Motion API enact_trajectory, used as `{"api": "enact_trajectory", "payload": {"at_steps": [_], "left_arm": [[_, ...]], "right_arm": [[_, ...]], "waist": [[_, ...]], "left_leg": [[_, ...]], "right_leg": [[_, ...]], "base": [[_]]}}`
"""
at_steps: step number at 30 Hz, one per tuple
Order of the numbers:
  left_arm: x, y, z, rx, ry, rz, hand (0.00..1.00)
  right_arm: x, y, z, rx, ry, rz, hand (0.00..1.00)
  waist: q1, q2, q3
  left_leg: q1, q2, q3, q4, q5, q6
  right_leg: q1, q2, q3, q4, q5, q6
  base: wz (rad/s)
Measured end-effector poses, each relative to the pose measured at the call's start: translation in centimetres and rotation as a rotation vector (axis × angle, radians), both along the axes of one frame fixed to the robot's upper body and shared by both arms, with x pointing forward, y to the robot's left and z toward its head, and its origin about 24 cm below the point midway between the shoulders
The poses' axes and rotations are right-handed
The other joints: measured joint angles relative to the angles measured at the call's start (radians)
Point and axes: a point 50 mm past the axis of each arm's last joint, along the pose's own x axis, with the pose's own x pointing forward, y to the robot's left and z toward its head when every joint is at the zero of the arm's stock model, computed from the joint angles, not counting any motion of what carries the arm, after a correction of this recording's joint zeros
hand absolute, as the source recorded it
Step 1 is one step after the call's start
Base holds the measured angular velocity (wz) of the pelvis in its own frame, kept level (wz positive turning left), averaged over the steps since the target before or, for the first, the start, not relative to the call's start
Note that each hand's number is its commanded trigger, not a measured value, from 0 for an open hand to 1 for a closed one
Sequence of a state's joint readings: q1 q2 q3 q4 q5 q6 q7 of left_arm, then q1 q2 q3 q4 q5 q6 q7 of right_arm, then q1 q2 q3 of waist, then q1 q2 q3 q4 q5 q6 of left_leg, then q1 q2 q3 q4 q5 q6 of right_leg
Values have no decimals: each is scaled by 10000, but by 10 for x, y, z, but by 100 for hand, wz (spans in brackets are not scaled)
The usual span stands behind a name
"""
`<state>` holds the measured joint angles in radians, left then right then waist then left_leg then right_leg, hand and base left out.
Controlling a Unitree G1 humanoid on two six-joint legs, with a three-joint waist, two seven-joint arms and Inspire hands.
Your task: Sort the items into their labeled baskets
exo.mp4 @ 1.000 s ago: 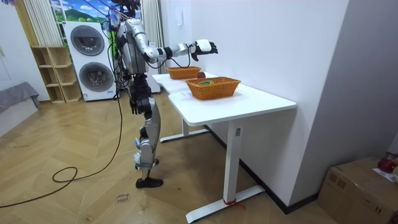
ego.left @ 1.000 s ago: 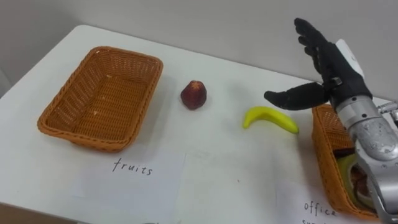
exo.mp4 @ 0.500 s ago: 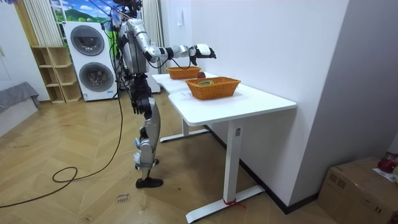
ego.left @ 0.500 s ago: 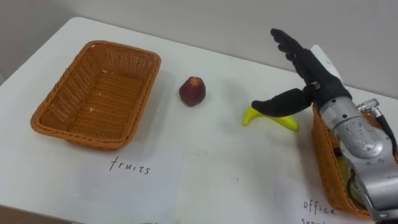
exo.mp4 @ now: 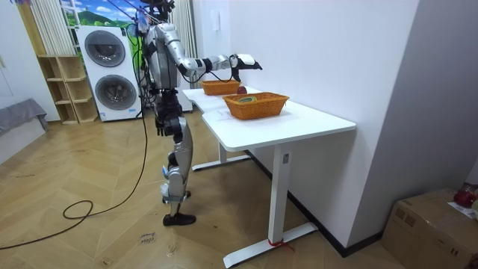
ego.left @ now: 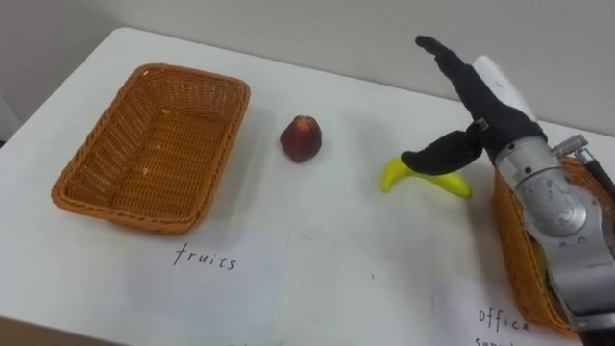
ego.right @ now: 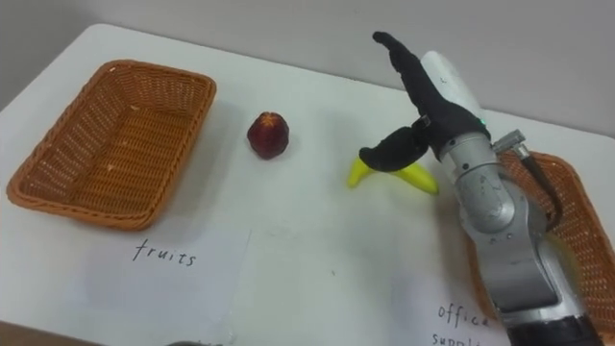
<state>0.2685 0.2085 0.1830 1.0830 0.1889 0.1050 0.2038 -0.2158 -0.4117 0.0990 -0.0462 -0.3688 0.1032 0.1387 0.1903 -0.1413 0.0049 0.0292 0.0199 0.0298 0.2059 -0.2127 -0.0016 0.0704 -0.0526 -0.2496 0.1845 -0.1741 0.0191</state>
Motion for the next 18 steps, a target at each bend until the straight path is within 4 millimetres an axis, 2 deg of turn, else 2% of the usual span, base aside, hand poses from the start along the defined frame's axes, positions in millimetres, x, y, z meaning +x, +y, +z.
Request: {"api": "enact_trajectory", "payload": {"at_steps": [3,5,12,18], "left_arm": [[1,0,0,6,-18,-4,0],[0,0,0,-10,7,1,0],[1,-1,0,-230,-23,-24,0],[2,0,0,-197,-52,-39,0]], "right_arm": [[0,1,-1,-51,130,109,0],[0,0,-1,-143,141,83,0],[0,-2,-6,-456,663,53,0],[0,1,-10,-1157,938,200,0]], "waist": [[0,-83,-22],[34,-155,-7],[75,-176,23],[93,-296,72]], "left_leg": [[6,-1,2,1,0,0],[7,-1,2,24,0,0],[-10,0,-10,-1,-2,-4],[-80,-1,-30,-8,0,-6]], "right_leg": [[17,-2,2,0,0,0],[43,-1,-4,2,0,0],[53,9,-3,17,2,-3],[-16,16,-10,12,2,-3]], "base": [[0],[0],[0],[0]]}}
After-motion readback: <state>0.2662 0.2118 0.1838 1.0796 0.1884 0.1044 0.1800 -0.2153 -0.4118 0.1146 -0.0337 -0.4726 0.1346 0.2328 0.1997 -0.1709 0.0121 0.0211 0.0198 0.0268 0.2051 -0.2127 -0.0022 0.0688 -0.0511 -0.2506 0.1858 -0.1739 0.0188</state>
